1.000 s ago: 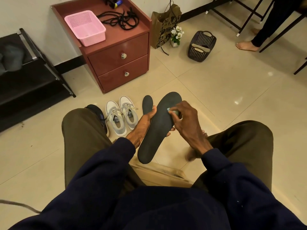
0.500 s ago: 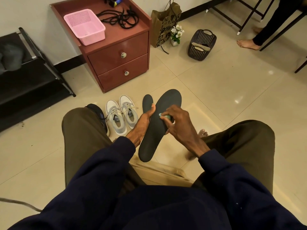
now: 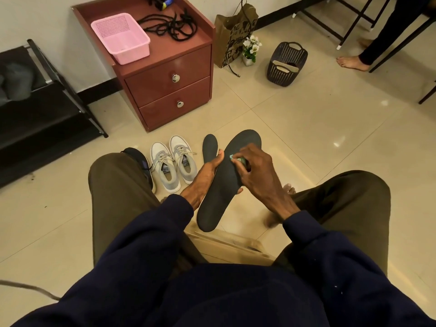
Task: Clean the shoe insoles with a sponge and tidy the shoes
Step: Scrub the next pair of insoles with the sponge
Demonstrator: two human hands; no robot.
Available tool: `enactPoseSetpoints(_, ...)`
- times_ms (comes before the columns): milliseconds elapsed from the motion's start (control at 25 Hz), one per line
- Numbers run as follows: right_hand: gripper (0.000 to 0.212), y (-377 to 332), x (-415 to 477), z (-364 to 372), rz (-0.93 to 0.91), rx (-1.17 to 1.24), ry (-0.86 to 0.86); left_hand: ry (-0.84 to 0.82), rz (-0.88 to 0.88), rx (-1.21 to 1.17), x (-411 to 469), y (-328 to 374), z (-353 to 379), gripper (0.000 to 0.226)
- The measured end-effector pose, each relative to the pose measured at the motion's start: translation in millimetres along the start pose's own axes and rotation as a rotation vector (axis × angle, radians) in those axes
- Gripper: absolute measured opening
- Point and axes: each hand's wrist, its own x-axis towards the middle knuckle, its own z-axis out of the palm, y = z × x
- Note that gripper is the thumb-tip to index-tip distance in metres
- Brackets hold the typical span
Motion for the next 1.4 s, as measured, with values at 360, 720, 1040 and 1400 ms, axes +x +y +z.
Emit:
enactPoseSetpoints(360,0.006,30.9,5.3,-19.3,0.236,-0.005,0.226,-0.165,-0.068,0.067,-2.6,-2.7,5.2,0.078)
enactPoseSetpoints(720,0.009,24.0,9.8,-13.0,0.056,-0.036,0.11,-0.092,-0.009,0.055,2.5,-1.7,0.2,0.075)
enactPoseSetpoints(1040,0.014,-18.7,-14.1,5.1,-0.058,-0.064,-0.064,0.048,0.163,-0.039,3.8,1.4,-4.7,0.057)
enactPoseSetpoints(1400,0.011,1.4,-7.0,-7.3,0.117,-0.027,0.072,0.031,0.061,0.001,-2.3,0.0,0.1,0.072)
